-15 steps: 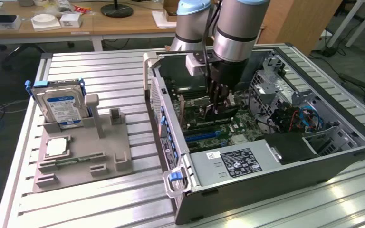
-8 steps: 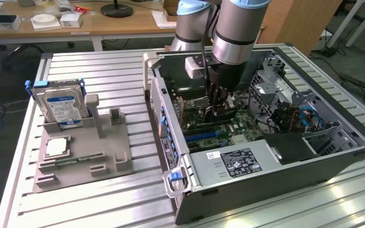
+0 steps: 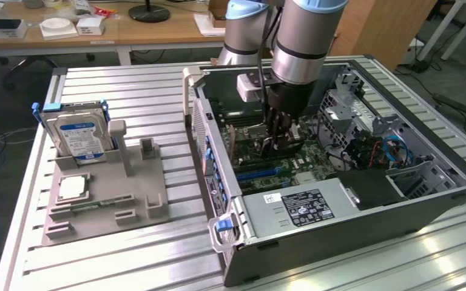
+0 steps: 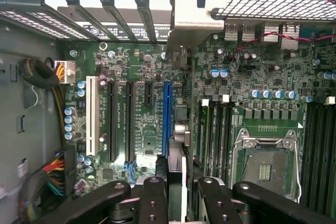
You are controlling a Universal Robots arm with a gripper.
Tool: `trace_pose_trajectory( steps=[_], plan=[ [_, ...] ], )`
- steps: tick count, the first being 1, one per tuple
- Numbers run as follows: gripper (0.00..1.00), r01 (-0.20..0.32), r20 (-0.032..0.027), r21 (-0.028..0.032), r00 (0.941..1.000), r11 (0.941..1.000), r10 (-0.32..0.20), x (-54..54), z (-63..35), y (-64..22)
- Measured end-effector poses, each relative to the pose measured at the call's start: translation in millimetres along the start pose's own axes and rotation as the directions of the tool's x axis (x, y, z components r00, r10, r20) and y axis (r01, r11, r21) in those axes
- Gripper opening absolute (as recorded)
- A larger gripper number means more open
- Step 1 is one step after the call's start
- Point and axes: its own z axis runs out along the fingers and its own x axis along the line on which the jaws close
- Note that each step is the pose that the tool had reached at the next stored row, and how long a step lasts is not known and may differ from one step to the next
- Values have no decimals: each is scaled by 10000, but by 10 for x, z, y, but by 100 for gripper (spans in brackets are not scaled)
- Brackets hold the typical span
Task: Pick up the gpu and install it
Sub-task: 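Insert the gpu into the slot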
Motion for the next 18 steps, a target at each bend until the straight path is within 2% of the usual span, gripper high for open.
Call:
trace_pose_trajectory(
  steps=[5, 12, 18],
  plan=[
    [27, -200, -1, 1, 9998, 9998, 200, 19, 10, 0],
    [27, -221, -3, 1, 9998, 9998, 221, 26, 10, 1],
    [27, -220, -4, 0, 9998, 9998, 220, 30, 21, 42]
  ],
)
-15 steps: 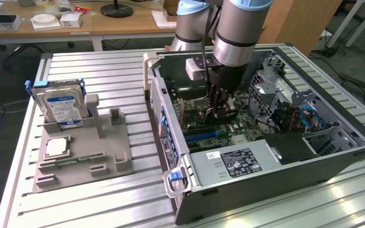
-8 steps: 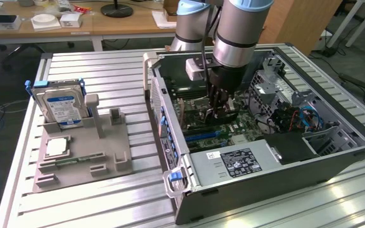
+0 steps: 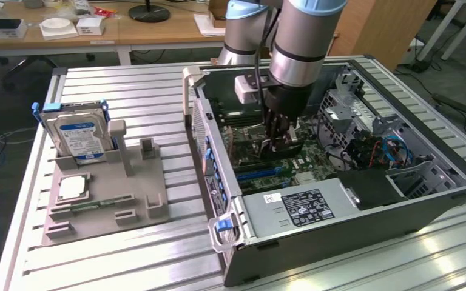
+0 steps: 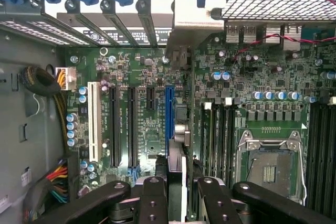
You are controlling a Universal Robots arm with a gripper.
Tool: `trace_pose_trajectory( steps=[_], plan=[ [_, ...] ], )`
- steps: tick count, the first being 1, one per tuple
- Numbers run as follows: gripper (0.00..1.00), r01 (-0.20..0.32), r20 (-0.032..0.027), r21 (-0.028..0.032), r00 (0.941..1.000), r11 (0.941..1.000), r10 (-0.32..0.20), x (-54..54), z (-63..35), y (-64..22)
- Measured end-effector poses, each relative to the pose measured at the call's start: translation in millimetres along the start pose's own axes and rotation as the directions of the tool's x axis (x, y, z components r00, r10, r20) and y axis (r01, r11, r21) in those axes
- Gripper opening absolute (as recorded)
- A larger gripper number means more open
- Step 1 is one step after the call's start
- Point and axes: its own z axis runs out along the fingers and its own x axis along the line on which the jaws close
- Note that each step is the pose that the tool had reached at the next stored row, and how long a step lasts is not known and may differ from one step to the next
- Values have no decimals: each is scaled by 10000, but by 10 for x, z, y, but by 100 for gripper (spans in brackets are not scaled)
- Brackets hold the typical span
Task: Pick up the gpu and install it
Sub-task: 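Insert the gpu into the slot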
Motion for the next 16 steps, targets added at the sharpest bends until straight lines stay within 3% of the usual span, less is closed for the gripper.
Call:
trace_pose_trajectory(
  steps=[16],
  plan=[
    [27, -3, 0, 0, 10000, 10000, 3, 31, 133, 16]
  ],
)
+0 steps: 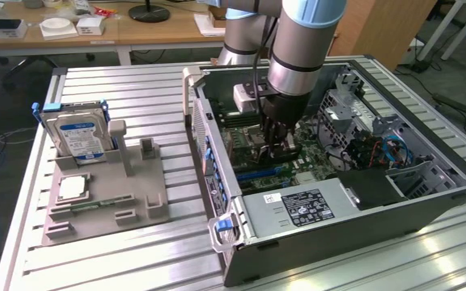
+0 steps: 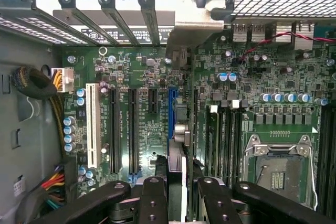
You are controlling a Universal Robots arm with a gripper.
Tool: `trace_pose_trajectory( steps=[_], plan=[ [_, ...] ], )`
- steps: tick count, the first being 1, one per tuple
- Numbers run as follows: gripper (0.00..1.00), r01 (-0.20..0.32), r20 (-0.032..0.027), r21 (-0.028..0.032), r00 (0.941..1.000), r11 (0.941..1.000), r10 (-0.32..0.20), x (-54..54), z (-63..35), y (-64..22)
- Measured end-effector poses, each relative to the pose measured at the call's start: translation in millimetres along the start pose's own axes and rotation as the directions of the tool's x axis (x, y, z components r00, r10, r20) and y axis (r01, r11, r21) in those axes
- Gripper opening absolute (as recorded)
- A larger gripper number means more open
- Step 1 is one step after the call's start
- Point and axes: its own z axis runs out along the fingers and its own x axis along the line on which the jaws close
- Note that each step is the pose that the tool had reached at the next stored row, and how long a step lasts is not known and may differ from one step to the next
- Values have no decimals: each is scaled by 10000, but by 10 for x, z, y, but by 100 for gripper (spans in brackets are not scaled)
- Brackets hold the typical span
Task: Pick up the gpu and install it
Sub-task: 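Insert the gpu into the slot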
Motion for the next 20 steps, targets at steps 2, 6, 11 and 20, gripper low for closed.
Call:
trace_pose_trajectory(
  steps=[2, 6, 11, 20],
  plan=[
    [27, 1, 0, 1, 10000, 10000, -1, 5, 12, 2],
    [27, 2, 2, 1, 10000, 10000, -2, 13, 27, 9],
    [27, 1, 1, 1, 10000, 10000, -1, 16, 28, 54],
    [27, 2, 0, 0, 10000, 10000, -2, 44, 28, 56]
  ],
)
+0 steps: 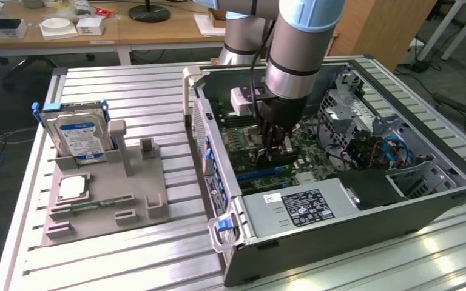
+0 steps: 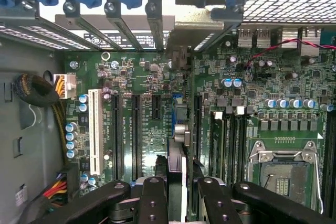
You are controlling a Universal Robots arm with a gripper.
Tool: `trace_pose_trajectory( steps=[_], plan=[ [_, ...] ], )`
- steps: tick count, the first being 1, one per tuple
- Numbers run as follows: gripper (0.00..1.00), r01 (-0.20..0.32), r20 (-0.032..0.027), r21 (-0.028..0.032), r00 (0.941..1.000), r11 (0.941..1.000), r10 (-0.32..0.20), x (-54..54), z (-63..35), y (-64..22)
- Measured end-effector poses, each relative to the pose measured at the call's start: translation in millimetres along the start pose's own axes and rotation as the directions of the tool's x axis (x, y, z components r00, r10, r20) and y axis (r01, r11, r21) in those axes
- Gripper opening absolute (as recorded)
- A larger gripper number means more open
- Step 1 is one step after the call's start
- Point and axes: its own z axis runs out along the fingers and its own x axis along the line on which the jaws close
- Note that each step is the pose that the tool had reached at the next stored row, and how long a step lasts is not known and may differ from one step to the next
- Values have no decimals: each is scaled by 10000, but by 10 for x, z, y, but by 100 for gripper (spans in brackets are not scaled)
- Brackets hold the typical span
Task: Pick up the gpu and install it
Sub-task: 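Insert the gpu into the slot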
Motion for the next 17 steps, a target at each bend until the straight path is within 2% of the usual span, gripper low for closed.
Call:
trace_pose_trajectory(
  steps=[9, 17],
  plan=[
    [27, -1, 1, 1, 10000, 10000, 1, 36, 1, 1],
    [27, -1, 1, 0, 10000, 10000, 1, 36, 4, 40]
  ],
)
